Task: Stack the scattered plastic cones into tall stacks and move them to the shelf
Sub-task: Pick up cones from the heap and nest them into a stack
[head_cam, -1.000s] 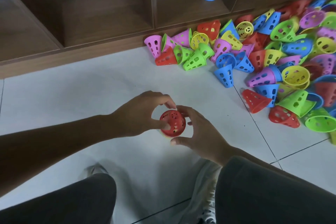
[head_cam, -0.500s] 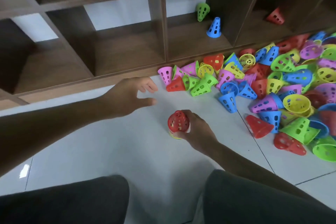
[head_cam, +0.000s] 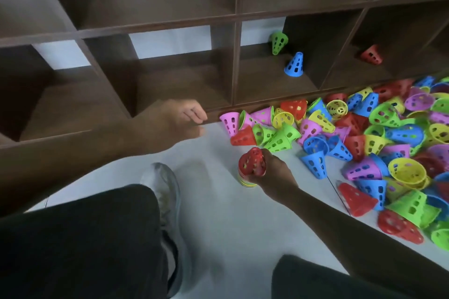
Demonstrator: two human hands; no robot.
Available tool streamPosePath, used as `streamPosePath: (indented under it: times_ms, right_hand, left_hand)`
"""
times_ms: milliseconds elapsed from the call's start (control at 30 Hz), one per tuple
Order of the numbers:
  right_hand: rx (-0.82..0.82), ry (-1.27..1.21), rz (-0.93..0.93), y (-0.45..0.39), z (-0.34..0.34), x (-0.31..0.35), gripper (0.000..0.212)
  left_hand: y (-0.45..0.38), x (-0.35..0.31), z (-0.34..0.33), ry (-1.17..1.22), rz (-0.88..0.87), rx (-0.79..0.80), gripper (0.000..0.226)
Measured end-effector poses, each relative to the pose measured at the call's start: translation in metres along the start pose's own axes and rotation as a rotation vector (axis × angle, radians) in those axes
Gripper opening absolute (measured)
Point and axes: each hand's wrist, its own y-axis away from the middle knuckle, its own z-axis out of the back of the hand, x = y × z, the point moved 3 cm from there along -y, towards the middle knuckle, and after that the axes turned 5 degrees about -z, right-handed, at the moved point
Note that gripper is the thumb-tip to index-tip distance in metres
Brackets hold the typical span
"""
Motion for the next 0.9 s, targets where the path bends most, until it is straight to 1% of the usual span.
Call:
streamPosePath:
  times_ms: [133,167,300,367,467,633,800,900]
  right_hand:
    - [0.024,0.046,-0.002,-0.008,-0.001,0.001,0.072]
    - [0.032,0.061,0.007,-0.01,0.001,0.002,0.076]
    - [0.065,0.147,-0.018,-0.016,0.016,0.007,0.103]
    - [0.083,0.216,-0.028,-0.016,0.029,0.005,0.109]
    - [0.098,0.283,-0.058,-0.02,0.062,0.003,0.105]
    - [0.022,0.36,-0.092,-0.045,0.108,-0.003,0.087]
    - [-0.008,0.34,-0.113,-0.071,0.125,-0.021,0.075]
    - [-0.013,0.386,-0.122,-0.083,0.127,-0.036,0.068]
  left_hand:
    - [-0.02,0.021,-0.012,0.02,0.01,0.083,0.019]
    - [-0.025,0.025,-0.014,0.028,0.007,0.093,0.018]
    - [-0.048,0.037,-0.022,0.03,-0.026,0.144,0.019]
    - [-0.058,0.042,-0.022,0.03,-0.035,0.158,0.019]
    - [-0.077,0.042,-0.019,0.035,-0.064,0.174,0.019]
    - [-0.124,0.042,-0.022,0.031,-0.114,0.216,0.022]
    - [-0.165,0.053,-0.053,0.073,-0.158,0.285,0.021]
    - [-0.191,0.067,-0.077,0.111,-0.159,0.339,0.025]
